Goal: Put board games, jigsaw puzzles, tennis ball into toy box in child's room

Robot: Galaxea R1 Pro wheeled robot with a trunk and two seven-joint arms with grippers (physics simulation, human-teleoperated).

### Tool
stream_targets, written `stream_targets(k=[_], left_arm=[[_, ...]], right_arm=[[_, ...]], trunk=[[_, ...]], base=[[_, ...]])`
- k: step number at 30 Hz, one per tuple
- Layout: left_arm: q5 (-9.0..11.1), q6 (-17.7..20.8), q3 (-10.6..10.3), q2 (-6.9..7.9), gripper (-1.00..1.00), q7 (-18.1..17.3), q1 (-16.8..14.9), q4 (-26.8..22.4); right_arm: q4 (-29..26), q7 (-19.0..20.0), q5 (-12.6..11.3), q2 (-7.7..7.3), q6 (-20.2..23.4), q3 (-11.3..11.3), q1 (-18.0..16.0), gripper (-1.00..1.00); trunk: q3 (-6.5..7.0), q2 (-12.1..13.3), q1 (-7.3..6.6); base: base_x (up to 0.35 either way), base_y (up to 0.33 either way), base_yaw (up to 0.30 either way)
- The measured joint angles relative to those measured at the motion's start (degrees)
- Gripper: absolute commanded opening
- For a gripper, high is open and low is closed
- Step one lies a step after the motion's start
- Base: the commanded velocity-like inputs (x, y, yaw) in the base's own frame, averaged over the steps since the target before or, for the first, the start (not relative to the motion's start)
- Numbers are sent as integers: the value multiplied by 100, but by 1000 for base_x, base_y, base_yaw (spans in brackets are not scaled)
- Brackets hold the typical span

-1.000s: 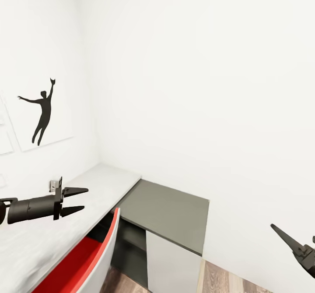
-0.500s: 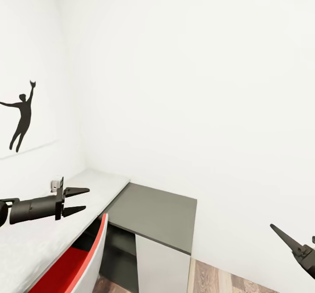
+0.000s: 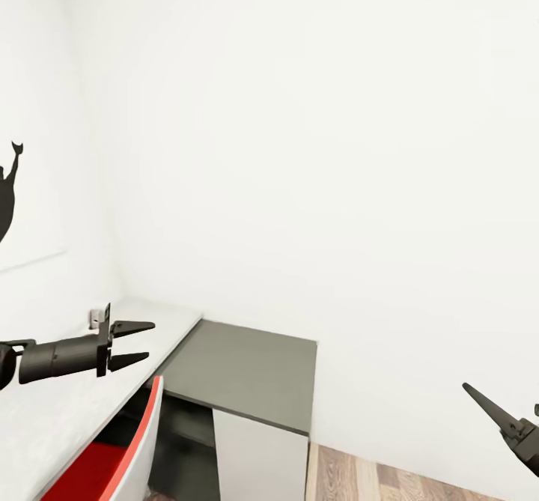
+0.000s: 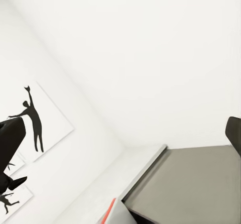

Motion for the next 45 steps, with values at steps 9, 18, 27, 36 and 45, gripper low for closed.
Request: stream_targets(k=[9,18,27,36,45], left_arm=[[-5,0,-19,-110,100,0,0,0],[-7,0,-53,-118,100,3,0,0],[-9,0,-81,-121,100,2,0,0],[-8,0,-88,-123,100,-2,0,0],[-8,0,-89,-116,100,-3,0,0]], right_arm=[[-1,8,-7,2,-15,-7,0,100],[-2,8,-8,8,-20,-7,0,100],[2,8,-7,5,-11,-7,0,100],[3,4,-5,5,-10,1,0,100],[11,0,-6,-8,-5,1,-2,100]], trunk=[[24,1,0],[25,1,0],[57,0,0],[118,1,2],[180,0,1]], base=[[0,0,-51],[0,0,-1],[0,0,-129],[-114,0,-207],[-171,0,-211]])
